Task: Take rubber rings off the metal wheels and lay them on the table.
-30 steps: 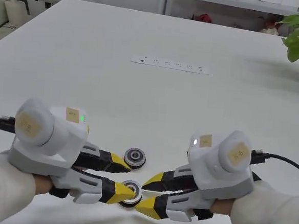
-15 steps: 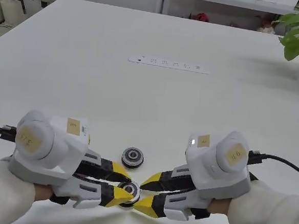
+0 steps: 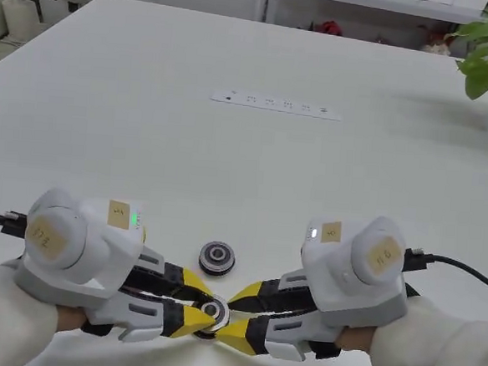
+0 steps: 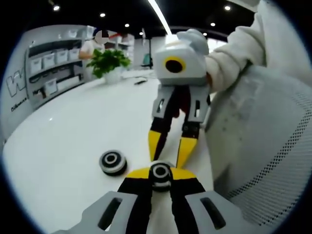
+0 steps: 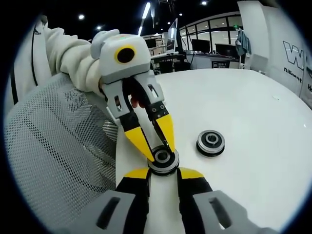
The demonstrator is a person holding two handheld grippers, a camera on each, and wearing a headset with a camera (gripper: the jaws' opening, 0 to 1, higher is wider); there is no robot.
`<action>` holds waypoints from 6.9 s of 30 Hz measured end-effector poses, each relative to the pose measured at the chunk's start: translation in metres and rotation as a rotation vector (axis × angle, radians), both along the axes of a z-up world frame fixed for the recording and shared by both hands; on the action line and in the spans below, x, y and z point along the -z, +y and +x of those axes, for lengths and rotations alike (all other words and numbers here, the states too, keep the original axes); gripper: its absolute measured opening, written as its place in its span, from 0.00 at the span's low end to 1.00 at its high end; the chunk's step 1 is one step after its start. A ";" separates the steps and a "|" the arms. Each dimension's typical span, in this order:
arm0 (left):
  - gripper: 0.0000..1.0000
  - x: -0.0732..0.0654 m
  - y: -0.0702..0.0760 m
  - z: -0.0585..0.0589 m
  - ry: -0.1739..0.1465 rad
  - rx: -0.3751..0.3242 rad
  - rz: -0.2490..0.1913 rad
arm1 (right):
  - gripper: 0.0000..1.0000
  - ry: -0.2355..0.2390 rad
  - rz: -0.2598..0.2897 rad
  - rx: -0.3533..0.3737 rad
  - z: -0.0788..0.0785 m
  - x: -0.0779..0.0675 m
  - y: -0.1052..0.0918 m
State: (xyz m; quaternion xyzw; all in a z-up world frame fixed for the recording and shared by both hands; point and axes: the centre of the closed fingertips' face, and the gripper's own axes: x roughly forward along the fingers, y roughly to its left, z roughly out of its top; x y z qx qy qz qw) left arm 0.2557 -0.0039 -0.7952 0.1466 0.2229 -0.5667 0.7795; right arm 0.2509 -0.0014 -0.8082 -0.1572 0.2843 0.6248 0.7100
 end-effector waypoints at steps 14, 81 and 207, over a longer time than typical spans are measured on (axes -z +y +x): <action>0.14 0.000 -0.001 0.001 0.003 -0.013 -0.008 | 0.10 -0.031 -0.031 -0.019 0.000 0.003 -0.003; 0.14 -0.001 -0.001 0.005 -0.005 -0.022 -0.019 | 0.00 0.554 0.136 0.431 0.020 -0.005 -0.014; 0.86 -0.089 0.060 -0.012 -0.054 -0.018 0.041 | 0.00 0.409 0.241 0.410 0.037 -0.082 -0.018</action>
